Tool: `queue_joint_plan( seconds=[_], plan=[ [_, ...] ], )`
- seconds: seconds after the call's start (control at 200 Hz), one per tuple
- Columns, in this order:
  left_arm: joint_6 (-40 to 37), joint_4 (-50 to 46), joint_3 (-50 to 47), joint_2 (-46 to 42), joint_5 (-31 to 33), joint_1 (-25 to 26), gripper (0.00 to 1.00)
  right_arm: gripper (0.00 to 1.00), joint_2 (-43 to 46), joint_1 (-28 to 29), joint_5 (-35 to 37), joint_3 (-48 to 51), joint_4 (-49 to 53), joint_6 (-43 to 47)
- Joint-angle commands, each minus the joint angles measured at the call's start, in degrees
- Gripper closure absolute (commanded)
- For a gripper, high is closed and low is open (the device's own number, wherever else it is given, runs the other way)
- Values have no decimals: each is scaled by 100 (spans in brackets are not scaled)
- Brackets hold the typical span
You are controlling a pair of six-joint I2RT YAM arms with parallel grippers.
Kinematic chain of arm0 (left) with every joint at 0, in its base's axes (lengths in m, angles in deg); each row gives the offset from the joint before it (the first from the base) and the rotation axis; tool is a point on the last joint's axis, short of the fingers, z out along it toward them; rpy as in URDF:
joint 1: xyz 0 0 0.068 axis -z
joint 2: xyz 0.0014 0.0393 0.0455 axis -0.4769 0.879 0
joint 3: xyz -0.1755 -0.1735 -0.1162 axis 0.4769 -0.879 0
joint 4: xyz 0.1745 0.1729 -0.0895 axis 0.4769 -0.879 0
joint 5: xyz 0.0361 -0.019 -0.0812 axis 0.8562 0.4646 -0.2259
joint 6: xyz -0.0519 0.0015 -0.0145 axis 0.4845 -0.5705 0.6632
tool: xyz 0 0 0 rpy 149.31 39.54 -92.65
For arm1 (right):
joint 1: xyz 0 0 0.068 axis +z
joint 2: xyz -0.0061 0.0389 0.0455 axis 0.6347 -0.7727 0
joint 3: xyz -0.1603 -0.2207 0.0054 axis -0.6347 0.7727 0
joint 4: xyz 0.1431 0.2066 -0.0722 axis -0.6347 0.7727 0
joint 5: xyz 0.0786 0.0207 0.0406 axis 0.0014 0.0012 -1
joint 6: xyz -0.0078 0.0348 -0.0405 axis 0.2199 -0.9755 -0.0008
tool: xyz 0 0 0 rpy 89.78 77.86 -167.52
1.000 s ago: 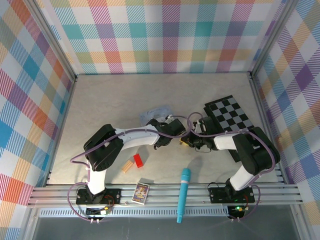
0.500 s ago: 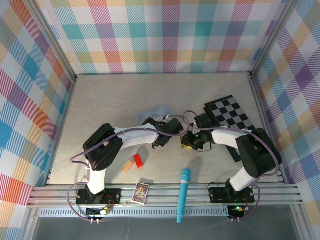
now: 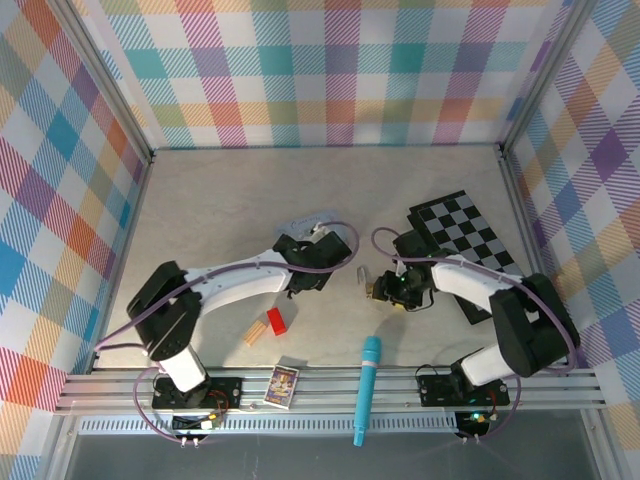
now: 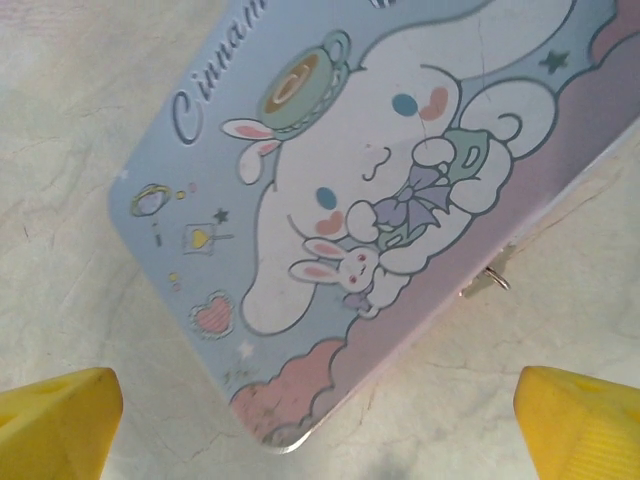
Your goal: Unlock a padlock with a key
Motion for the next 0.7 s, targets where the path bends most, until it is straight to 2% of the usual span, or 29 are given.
queue_joint_plan(
  seconds=[0.0, 0.07, 0.115, 0.135, 0.265, 0.315, 0.35, 0.465, 0.58, 0.695],
  plan=[
    [310, 223, -232, -684, -561, -181, 0, 42, 445, -31, -25, 2, 260, 346],
    [420, 416, -438, -1170, -1448, -445, 0, 30, 736, -66, -288, -49, 60, 548],
    [503, 517, -567, -1476, -1837, -634, 0, 7, 897, -79, -303, -115, -32, 672],
    [518, 546, -620, -1606, -1977, -719, 0, 0, 950, -87, -279, -135, -63, 709],
    [437, 888, -1032, -2164, -3069, -1492, 0, 1, 1232, -329, -154, -338, -242, 984],
    [429, 875, -1101, -2203, -3288, -1843, 0, 1, 1282, -491, -206, -421, -343, 1080],
    [473, 842, -1138, -2222, -3185, -2050, 0, 1, 1331, -577, -195, -438, -489, 1202],
    [474, 1273, -1570, -2532, -1917, -2366, 0, 1, 1628, -632, 485, -315, -992, 1787],
    [-17, 1760, -1936, -2781, -814, -2522, 0, 1, 1838, -917, 1060, -241, -1273, 2145],
    [-430, 2133, -2142, -2758, -496, -2859, 0, 1, 1990, -1125, 1317, -103, -1622, 2641]
  ],
)
